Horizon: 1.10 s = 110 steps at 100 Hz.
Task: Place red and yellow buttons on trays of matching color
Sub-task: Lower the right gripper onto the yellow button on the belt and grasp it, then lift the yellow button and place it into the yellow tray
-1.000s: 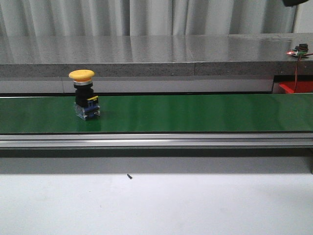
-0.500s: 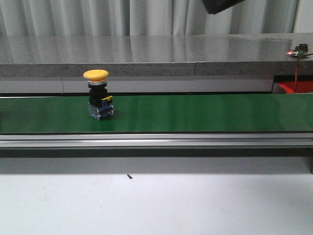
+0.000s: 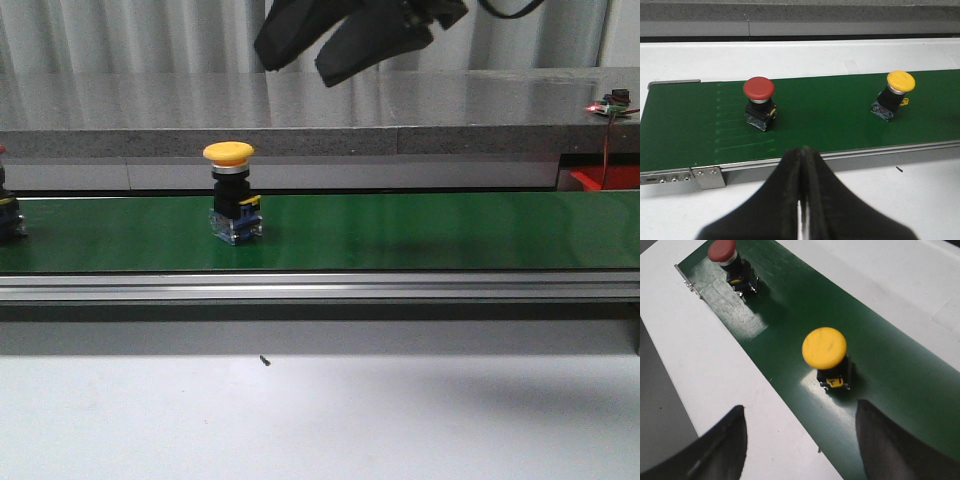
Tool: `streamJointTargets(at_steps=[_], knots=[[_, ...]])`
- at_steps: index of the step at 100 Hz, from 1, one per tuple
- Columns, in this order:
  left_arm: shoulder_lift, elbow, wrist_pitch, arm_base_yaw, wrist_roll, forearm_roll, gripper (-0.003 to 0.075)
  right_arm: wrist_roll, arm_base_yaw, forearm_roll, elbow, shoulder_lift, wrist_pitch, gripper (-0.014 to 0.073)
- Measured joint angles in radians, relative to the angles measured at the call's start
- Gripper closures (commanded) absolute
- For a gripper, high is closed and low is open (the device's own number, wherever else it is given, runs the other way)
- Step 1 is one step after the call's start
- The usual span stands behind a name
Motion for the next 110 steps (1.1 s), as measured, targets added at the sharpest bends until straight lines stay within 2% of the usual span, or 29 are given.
streamJointTargets(at_steps=[21,64,70,88,93,110], knots=[[0.0,0.0,0.0,0.0,0.002,0.0,0.074,0.043,0.038,-0.002,-0.042,0.093,-0.064,0.0115],[0.0,0.0,0.0,0.0,0.002,0.0,0.074,0.05,0.037,-0.023,-0.054,0.208,-0.202,0.012],[0.0,0.0,0.0,0.0,0.002,0.0,0.074,0.05,0.037,-0.023,-0.054,0.218,-0.206,0.0154],[0.0,0.0,0.0,0.0,0.002,0.0,0.074,0.051,0.037,-0.037,-0.054,0.248,-0.208,0.0415],[0.0,0.0,0.0,0.0,0.002,0.0,0.074,0.051,0.037,-0.037,-0.057,0.248,-0.207,0.0461],[0.0,0.0,0.0,0.0,0.002,0.002,0.074,0.051,0.037,-0.041,-0.057,0.244,-0.2,0.0477]])
